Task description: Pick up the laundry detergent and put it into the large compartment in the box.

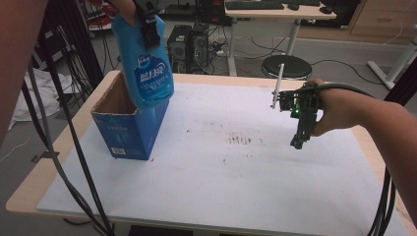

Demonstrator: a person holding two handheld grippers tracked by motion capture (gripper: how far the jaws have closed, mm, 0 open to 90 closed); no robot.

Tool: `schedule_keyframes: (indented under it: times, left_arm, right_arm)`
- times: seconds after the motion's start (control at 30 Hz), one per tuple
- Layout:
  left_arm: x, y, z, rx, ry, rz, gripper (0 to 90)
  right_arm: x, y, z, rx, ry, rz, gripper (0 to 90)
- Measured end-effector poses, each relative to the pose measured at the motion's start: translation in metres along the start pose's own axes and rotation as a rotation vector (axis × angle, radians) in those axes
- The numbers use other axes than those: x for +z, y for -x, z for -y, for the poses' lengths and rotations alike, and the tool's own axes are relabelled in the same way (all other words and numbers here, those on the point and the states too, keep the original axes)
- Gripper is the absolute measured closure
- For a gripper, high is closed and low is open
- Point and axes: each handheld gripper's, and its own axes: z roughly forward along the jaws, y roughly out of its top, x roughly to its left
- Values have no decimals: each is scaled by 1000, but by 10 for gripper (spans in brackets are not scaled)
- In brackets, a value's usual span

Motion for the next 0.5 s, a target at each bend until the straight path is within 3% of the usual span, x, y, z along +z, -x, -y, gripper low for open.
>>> schedule_keyframes:
  times: [0.13, 0.2, 0.43, 0.47, 0.5]
  left_arm:
    - [-7, -13, 6, -42, -2, 2, 370]
    - [-11, -22, 11, -90, 1, 4, 369]
    - [-14, -43, 20, -195, 3, 1, 370]
    - [-14, -43, 20, -195, 3, 1, 370]
    - [-13, -47, 21, -224, -2, -11, 370]
  right_arm:
    - [0, -1, 0, 0, 2, 4, 11]
    - [-1, -1, 0, -7, -2, 4, 11]
    - [-2, -2, 1, 2, 2, 7, 11]
    - [-2, -2, 1, 2, 2, 7, 11]
    - [-2, -2, 2, -1, 4, 7, 11]
